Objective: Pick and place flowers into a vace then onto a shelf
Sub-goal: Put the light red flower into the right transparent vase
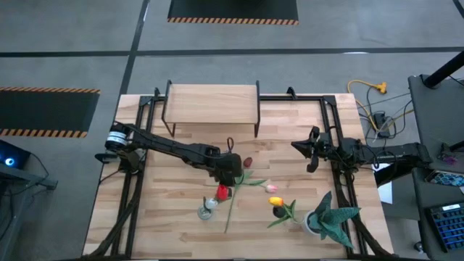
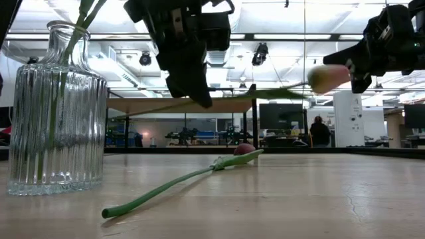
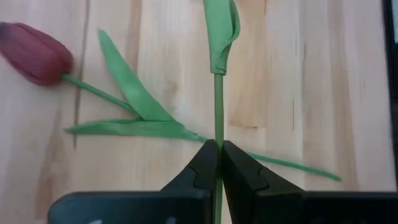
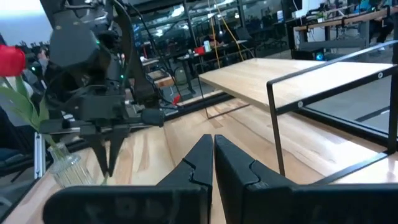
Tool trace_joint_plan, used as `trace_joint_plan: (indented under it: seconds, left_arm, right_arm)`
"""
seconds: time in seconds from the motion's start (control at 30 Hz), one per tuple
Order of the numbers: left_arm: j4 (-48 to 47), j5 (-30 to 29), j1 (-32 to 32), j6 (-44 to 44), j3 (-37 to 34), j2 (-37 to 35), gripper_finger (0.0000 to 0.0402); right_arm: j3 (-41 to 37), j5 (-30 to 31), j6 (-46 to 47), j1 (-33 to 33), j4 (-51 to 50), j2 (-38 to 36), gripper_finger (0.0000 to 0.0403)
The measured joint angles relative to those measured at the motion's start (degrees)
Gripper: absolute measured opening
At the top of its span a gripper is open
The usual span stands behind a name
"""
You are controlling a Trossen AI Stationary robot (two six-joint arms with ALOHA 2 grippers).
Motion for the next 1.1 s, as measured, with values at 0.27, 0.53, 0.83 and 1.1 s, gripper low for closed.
trace_joint_plan:
  seconds: [0.27,0.53,0.83,1.1]
  left_arm:
    - [0.1,-1.9,2.9,-0.1,-0.3,-5.3,0.0000]
    - [2.0,-10.4,6.3,0.1,-0.3,-14.8,0.0000]
    - [20.4,-10.6,7.0,3.0,-0.4,-17.4,0.0000]
    - [27.5,-10.6,7.9,3.9,-0.5,-17.2,0.0000]
  right_arm:
    - [0.0,0.1,-0.2,0.0,3.5,0.0,0.0008]
    - [0.0,0.1,-0.2,0.0,3.4,0.0,0.0009]
    - [0.0,0.1,2.3,0.0,7.9,0.0,0.0024]
    - [0.0,-0.1,6.5,0.0,9.8,0.1,0.0122]
